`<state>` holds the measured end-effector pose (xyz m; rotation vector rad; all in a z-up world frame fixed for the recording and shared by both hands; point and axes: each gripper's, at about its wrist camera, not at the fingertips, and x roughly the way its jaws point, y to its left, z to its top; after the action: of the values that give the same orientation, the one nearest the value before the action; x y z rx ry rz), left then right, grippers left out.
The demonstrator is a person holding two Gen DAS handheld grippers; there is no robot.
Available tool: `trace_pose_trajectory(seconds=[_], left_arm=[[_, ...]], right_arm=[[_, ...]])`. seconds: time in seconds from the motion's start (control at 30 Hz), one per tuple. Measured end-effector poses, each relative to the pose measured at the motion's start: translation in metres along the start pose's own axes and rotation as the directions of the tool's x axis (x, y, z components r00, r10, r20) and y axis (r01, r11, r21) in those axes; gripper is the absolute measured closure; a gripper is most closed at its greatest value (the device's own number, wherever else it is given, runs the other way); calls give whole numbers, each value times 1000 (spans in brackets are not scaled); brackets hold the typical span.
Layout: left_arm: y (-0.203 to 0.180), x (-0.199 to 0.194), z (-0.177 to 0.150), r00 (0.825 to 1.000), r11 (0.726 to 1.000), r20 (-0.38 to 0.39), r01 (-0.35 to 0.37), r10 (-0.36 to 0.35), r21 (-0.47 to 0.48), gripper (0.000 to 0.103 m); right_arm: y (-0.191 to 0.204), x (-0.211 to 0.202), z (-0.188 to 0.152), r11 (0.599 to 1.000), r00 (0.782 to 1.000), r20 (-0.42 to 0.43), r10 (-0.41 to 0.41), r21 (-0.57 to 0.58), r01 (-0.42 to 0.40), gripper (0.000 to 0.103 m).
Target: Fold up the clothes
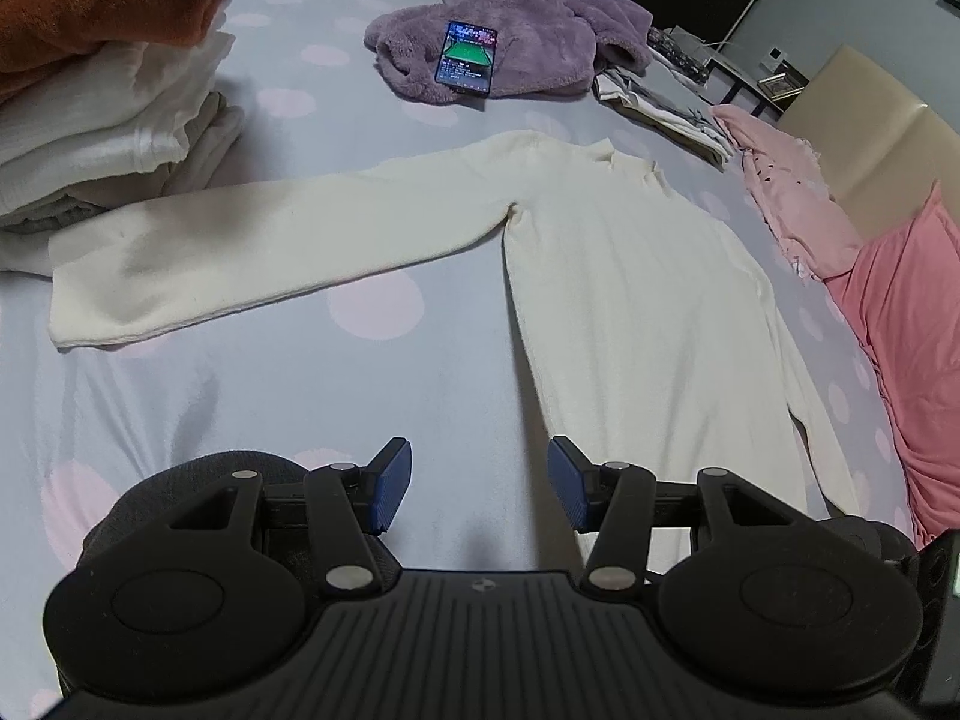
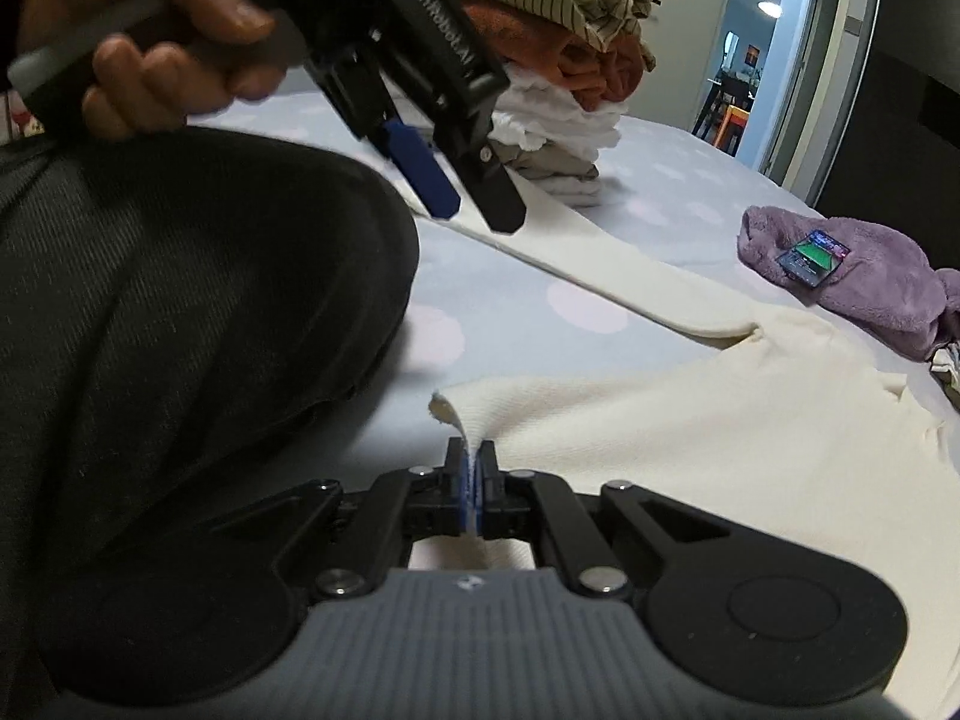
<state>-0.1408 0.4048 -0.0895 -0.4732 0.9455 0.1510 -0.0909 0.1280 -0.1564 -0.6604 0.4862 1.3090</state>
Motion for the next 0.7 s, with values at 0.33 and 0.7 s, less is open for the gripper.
trace_pose_trajectory(seconds=[0.33, 0.7], left_arm=[[-33, 25, 11, 999, 994, -37, 12, -8, 108, 55], [-90, 98, -3, 982, 964, -187, 22, 29, 266, 55]], right_arm=[[2, -2, 5, 1000, 994, -112, 11, 29, -8, 80], [-185, -112, -75, 609, 865, -495, -80, 662, 436, 35]])
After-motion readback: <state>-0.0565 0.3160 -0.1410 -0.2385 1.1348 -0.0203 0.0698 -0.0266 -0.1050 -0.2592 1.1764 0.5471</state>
